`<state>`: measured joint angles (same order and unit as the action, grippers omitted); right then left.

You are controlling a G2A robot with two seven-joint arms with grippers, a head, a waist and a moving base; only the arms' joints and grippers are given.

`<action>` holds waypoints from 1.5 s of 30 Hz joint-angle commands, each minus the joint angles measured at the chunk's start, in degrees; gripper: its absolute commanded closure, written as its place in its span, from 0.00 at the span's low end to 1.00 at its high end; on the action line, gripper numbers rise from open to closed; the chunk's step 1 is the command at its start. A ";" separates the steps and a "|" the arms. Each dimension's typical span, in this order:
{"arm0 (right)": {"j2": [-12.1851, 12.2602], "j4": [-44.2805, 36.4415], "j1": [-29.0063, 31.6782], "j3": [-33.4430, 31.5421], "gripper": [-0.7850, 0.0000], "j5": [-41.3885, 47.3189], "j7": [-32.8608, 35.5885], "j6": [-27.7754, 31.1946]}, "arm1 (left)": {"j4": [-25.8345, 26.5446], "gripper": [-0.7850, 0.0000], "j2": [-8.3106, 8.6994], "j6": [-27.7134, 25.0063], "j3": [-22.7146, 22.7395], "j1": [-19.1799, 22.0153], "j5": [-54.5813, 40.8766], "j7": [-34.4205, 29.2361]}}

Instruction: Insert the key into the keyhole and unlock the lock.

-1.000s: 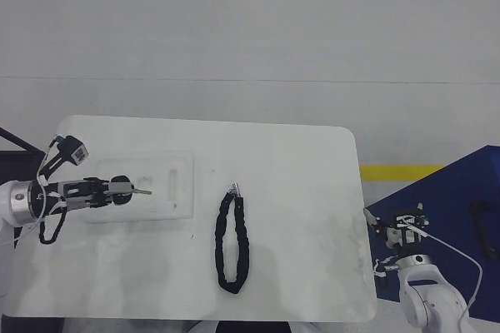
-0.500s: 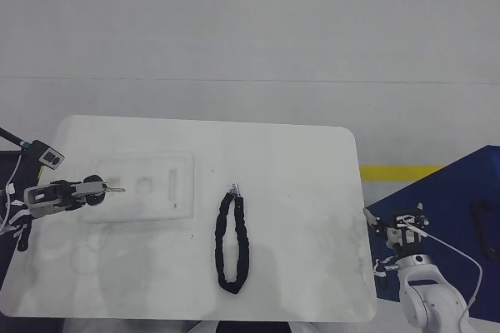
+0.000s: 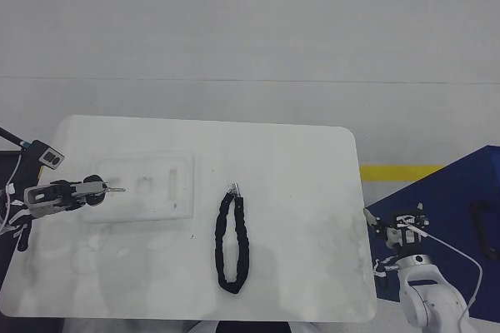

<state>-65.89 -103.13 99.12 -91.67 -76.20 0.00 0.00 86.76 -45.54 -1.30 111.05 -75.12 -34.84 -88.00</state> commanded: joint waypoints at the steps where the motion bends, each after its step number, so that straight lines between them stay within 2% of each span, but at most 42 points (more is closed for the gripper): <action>1: 0.00 0.00 0.00 0.00 0.00 0.00 0.00 0.00 | 0.00 1.00 0.00 0.00 0.00 0.00 0.00 0.00; 9: 0.00 0.00 0.00 0.00 0.00 0.00 0.00 0.00 | 0.00 1.00 0.00 0.00 0.00 0.00 0.00 0.00; 11: -0.07 -1.34 -0.11 0.95 0.00 3.21 2.30 3.58 | 0.00 1.00 0.00 0.00 0.00 0.00 0.00 0.00; 14: -0.14 -5.51 0.21 1.44 0.00 13.39 10.05 9.59 | 0.00 1.00 0.00 0.00 0.00 0.00 0.00 0.00; 16: -0.23 -9.06 0.44 3.20 0.00 13.18 15.38 8.24 | 0.00 1.00 0.00 0.00 0.00 0.00 0.00 0.00; 20: -0.75 -14.97 -1.66 8.36 0.00 20.68 27.87 5.40 | 0.00 1.00 0.00 0.00 0.00 0.00 0.00 0.00; 24: -1.21 -16.60 -6.21 11.86 0.00 25.57 34.91 1.92 | 0.00 1.00 0.00 0.00 0.00 0.00 0.00 0.00; 26: -1.33 -15.84 -8.61 13.54 0.00 34.16 39.29 6.38 | 0.00 1.00 0.00 0.00 0.00 0.00 0.00 0.00; 35: -1.33 -15.84 -8.61 13.54 0.00 34.16 39.29 6.38 | 0.00 1.00 0.00 0.00 0.00 0.00 0.00 0.00; 37: -1.23 -14.20 -9.51 14.59 0.00 41.87 45.60 9.92 | 0.00 1.00 0.00 0.00 0.00 0.00 0.00 0.00; 38: -1.15 -13.32 -11.62 13.68 0.00 44.37 47.91 9.85 | 0.00 1.00 0.00 0.00 0.00 0.00 0.00 0.00; 40: -1.38 -11.97 -15.16 14.74 0.00 47.81 50.01 6.50 | 0.00 1.00 0.00 0.00 0.00 0.00 0.00 0.00; 42: -1.92 -10.49 -20.10 18.21 0.00 49.11 52.21 0.60 | 0.00 1.00 0.00 0.00 0.00 0.00 0.00 0.00; 45: -3.27 -7.17 -28.78 25.87 0.00 47.16 53.71 -10.89 | 0.00 1.00 0.00 0.00 0.00 0.00 0.00 0.00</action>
<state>-68.64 -111.53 74.42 -69.31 -27.70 53.62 -4.64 86.76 -45.54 -1.30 111.05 -75.12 -34.84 -88.00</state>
